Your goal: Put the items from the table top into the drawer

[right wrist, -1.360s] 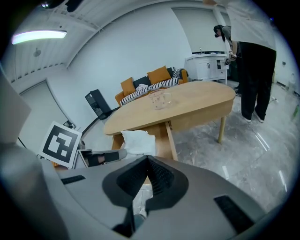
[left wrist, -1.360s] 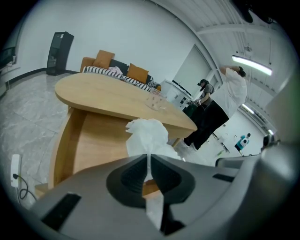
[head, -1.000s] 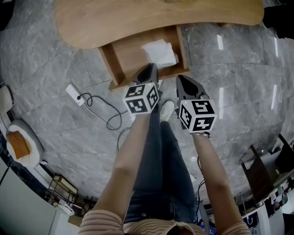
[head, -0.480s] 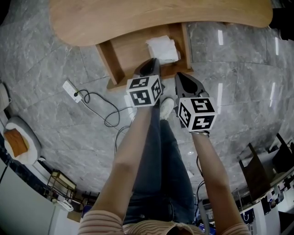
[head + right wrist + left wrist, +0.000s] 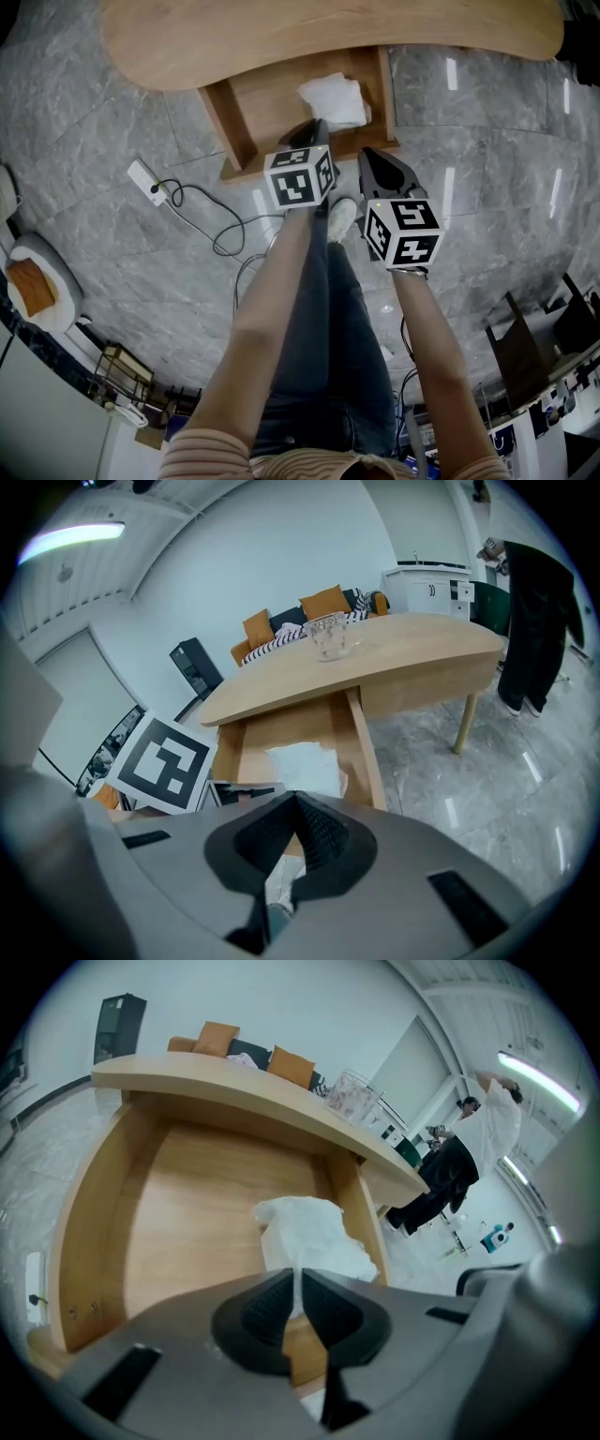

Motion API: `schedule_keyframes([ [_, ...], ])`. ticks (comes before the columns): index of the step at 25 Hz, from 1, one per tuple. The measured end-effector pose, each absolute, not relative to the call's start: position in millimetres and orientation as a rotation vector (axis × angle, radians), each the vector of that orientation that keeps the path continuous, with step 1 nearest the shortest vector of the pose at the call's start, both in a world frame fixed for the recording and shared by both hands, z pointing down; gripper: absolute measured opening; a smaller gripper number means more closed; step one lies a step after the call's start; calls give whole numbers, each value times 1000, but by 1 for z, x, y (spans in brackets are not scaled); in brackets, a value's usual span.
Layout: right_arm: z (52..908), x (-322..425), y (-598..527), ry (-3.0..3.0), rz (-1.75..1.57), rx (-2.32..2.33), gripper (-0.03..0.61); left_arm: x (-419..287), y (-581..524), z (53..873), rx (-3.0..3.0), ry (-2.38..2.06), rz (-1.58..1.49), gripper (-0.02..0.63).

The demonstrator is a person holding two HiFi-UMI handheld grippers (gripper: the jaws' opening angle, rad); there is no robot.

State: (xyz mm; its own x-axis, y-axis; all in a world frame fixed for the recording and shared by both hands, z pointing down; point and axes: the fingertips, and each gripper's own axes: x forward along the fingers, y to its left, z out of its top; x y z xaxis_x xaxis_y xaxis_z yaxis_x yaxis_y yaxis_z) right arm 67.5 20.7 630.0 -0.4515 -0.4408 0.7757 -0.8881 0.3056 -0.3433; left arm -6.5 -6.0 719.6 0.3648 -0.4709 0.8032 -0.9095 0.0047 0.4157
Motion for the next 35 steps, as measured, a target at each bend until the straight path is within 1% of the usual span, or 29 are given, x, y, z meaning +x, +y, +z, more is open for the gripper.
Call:
schedule_keyframes([
  [17, 636, 63, 24, -1999, 1063, 1160, 0, 1, 5, 740, 1536, -1154, 688, 37],
  [30, 633, 68, 20, -1999, 1053, 1173, 0, 1, 7, 738, 1515, -1139, 720, 103],
  [35, 624, 70, 19, -2014, 1041, 1185, 0, 1, 9, 728, 1523, -1152, 697, 118],
])
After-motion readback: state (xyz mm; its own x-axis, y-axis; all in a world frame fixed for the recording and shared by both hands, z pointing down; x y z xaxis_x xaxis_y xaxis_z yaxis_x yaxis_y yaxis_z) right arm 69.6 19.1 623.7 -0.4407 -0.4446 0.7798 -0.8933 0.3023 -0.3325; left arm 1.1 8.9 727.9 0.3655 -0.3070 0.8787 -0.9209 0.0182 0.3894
